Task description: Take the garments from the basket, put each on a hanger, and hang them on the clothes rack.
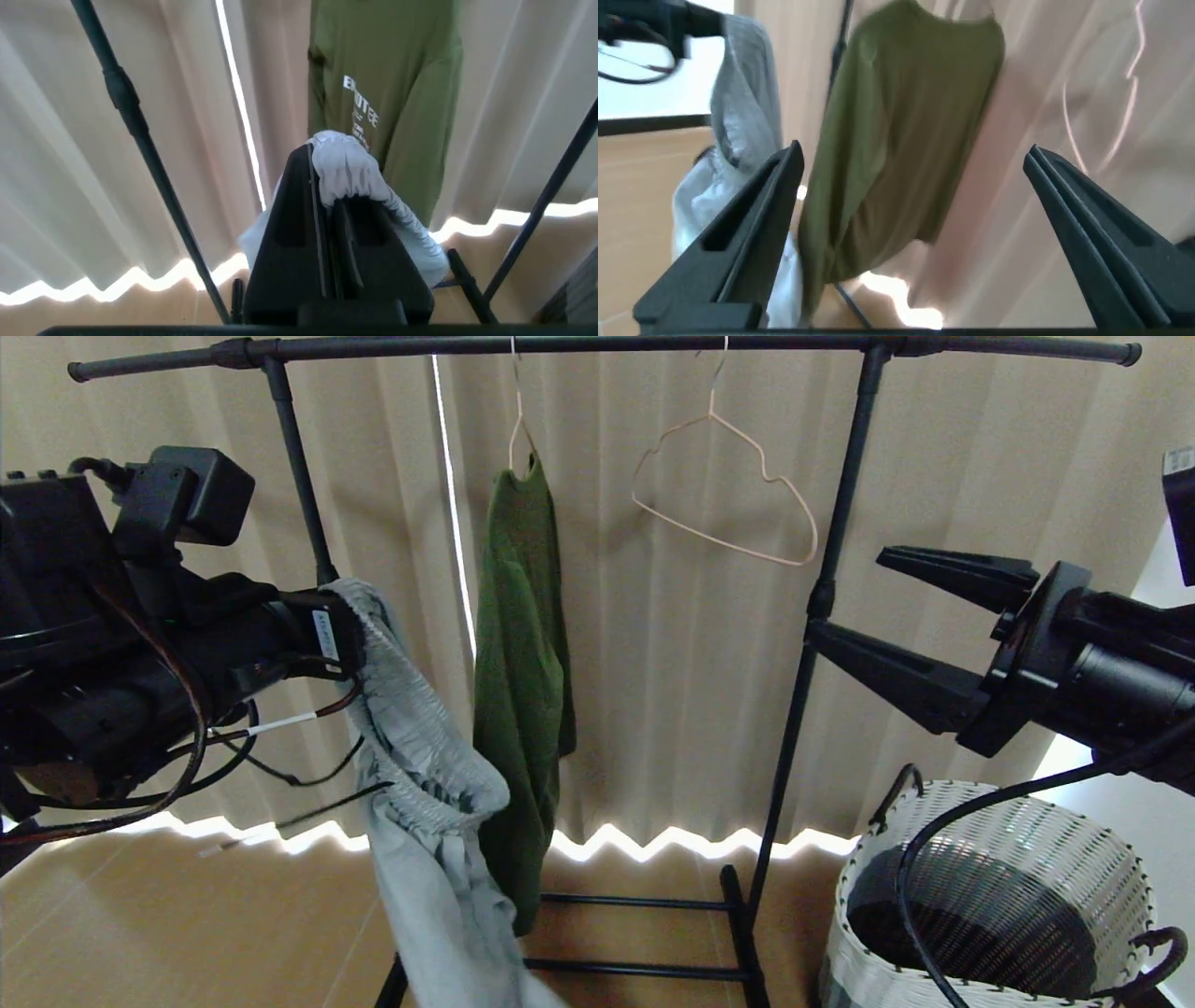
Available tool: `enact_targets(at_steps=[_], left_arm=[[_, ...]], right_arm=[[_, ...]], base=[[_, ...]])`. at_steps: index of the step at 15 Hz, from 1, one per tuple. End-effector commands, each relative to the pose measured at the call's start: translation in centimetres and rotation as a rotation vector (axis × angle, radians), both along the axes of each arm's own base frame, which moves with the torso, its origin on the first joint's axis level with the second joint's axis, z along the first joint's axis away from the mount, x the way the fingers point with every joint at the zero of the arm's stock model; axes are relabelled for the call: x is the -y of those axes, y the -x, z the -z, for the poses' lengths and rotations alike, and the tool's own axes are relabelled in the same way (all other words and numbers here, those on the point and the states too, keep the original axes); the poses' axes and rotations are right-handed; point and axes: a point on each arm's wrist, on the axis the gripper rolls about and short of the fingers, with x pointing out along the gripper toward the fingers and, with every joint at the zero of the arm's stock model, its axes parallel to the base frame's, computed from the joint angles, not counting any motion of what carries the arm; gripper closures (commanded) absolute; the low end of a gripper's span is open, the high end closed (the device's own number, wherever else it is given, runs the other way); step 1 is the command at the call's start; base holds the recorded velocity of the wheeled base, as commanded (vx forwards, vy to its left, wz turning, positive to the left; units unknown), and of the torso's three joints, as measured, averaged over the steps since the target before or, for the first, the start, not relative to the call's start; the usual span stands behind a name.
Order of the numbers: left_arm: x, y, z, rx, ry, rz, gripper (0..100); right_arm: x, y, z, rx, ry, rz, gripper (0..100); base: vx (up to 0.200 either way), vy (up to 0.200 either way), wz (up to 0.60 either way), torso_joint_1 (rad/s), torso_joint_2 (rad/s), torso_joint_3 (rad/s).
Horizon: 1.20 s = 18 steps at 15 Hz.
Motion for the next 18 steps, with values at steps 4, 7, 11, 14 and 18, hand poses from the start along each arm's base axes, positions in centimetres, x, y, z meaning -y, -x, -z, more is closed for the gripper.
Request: enact_targets(at_steps=[4, 7, 11, 14, 18], left_arm=[[-0.9, 1.7, -0.5, 0.016, 0.004, -0.009, 100], [-3.2, 5.2, -0.3, -0.062, -0.021, -0.051, 100], [-4.5, 7.9, 2.4, -0.152, -0.048, -0.080, 100], [-4.6, 8.2, 2.4, -0.144, -0.047, -0.076, 100], [-4.9, 9.6, 2.2, -0.112, -0.048, -0.075, 100]], right_arm=[[2.0, -0.8, 1.3, -0.058, 0.052, 0.144, 0], [4.7, -1.1, 2.5, -0.221, 0.147, 0.412, 0], [5.6, -0.4, 3.2, -0.286, 0.209, 0.585, 0], [6.8, -0.4, 3.4, -0.276, 0.236, 0.667, 0], [7.1, 0.9, 4.0, -0.193, 0.325, 0.666, 0]], base=[[0.000, 0.000, 0.00, 0.000, 0.00, 0.000], [0.000, 0.000, 0.00, 0.000, 0.00, 0.000], [0.000, 0.000, 0.00, 0.000, 0.00, 0.000], [0.000, 0.000, 0.00, 0.000, 0.00, 0.000], [0.000, 0.000, 0.00, 0.000, 0.00, 0.000]])
